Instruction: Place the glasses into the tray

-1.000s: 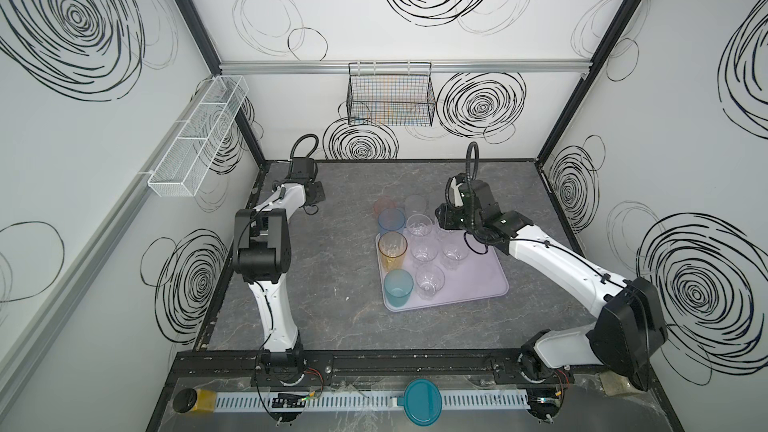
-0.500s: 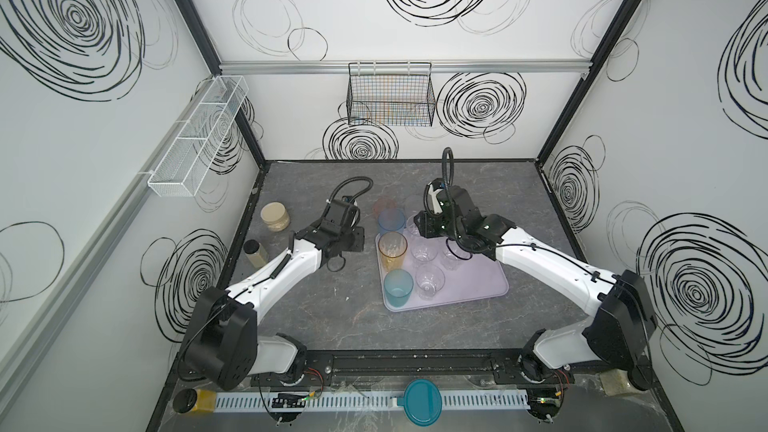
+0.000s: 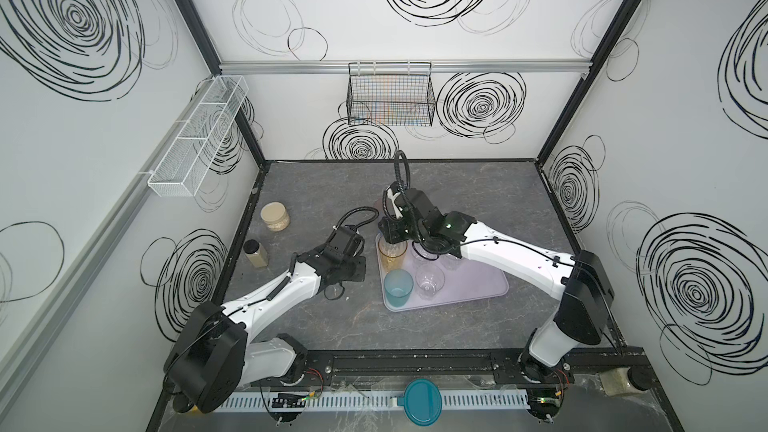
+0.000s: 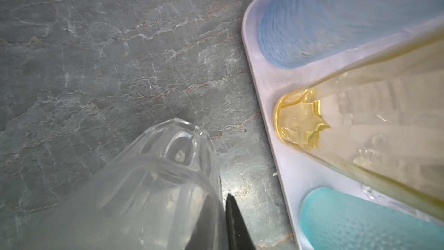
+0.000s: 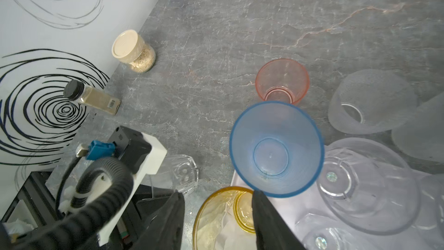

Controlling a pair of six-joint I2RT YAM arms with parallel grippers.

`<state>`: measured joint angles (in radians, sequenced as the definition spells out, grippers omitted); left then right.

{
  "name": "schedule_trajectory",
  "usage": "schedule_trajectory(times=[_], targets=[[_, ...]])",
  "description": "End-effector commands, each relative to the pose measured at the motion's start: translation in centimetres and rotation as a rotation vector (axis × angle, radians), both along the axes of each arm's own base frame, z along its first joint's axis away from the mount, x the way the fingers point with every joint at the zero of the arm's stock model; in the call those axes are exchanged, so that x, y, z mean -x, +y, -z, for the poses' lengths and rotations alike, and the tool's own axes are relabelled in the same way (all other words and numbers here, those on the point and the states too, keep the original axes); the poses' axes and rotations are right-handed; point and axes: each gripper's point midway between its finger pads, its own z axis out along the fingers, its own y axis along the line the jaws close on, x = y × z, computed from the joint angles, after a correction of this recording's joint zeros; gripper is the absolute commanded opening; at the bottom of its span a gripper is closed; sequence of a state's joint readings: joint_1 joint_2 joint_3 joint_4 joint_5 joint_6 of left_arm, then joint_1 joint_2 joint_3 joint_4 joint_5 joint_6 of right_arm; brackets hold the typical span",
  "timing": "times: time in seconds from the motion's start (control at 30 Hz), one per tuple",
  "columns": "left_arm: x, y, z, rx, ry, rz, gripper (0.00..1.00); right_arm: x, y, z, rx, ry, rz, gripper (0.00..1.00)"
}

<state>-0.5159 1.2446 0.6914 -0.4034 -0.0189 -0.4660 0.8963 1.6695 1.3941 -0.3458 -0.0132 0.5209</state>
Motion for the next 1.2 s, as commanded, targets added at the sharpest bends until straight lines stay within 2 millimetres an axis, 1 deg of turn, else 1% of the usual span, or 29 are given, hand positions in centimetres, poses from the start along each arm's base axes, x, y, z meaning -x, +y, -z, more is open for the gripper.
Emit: schedule_trajectory(times=[0.0,0.07,0.13,0.2,0.3,0.37,0.4,0.43,0.47,0.5,0.57,0.6,0.63,0.7,0.77,0.87,0.97,1.03,1.17], targets=[[-0.9,-0.6,-1.6,0.041,-0.046,0.006,0.23,-0.5,-0.2,-0.2,0.016,-0.004,0.035,0.5],[-1.0,-0.8,-2.1,0.037,-0.045,0.022,0.31,-0.6,-0.2,-0.1,0.017,-0.008,0.042,0.5],[-1.3,-0.8,-3.3,0.045,-0.067,0.024,0.36,-0.8,-0.2,-0.3,0.015,-0.013,0.042,0.51],[-1.9,-0.8,-5.2,0.077,-0.108,0.018,0.38,-1.0,-0.1,-0.3,0.017,-0.014,0.046,0.5],[-3.0,-0.4,-9.2,0.133,-0.193,-0.004,0.4,-1.2,0.0,-0.5,0.016,-0.025,0.053,0.5],[-3.9,1.0,-12.1,0.131,-0.264,-0.022,0.41,-1.2,0.3,-0.4,0.017,-0.022,0.046,0.5],[-4.3,1.8,-13.1,0.126,-0.29,-0.042,0.42,-1.2,0.5,-0.3,0.018,-0.02,0.041,0.5],[-4.9,3.2,-13.9,0.114,-0.323,-0.074,0.43,-1.1,0.9,-0.2,0.027,-0.02,0.032,0.5],[-5.5,4.9,-14.5,0.095,-0.362,-0.127,0.45,-0.9,1.4,-0.2,0.041,-0.025,0.023,0.5],[-5.8,6.6,-14.6,0.077,-0.393,-0.183,0.46,-0.5,2.1,-0.3,0.048,-0.034,0.009,0.5],[-6.3,9.7,-14.3,0.09,-0.44,-0.297,0.5,0.1,3.6,0.1,0.085,-0.049,-0.026,0.5],[-6.3,10.8,-13.9,0.11,-0.449,-0.343,0.52,0.4,4.3,0.3,0.1,-0.053,-0.044,0.51],[-6.2,12.0,-13.3,0.14,-0.448,-0.392,0.54,0.8,5.1,0.9,0.126,-0.051,-0.067,0.51],[-6.1,13.4,-12.0,0.201,-0.431,-0.464,0.6,0.9,6.2,1.9,0.182,-0.066,-0.104,0.52],[-6.0,14.5,-10.5,0.215,-0.42,-0.52,0.65,1.0,7.3,3.4,0.236,-0.059,-0.168,0.53],[-5.9,15.7,-9.2,0.22,-0.418,-0.587,0.71,1.1,8.4,5.2,0.307,-0.015,-0.224,0.54],[-5.8,15.9,-8.0,0.26,-0.41,-0.628,0.73,1.0,9.3,6.8,0.393,0.019,-0.259,0.55],[-5.7,15.9,-7.2,0.274,-0.402,-0.638,0.74,0.6,9.6,8.0,0.439,0.049,-0.25,0.55],[-5.7,15.7,-6.2,0.281,-0.387,-0.632,0.73,-0.3,10.2,9.5,0.491,0.051,-0.239,0.55]])
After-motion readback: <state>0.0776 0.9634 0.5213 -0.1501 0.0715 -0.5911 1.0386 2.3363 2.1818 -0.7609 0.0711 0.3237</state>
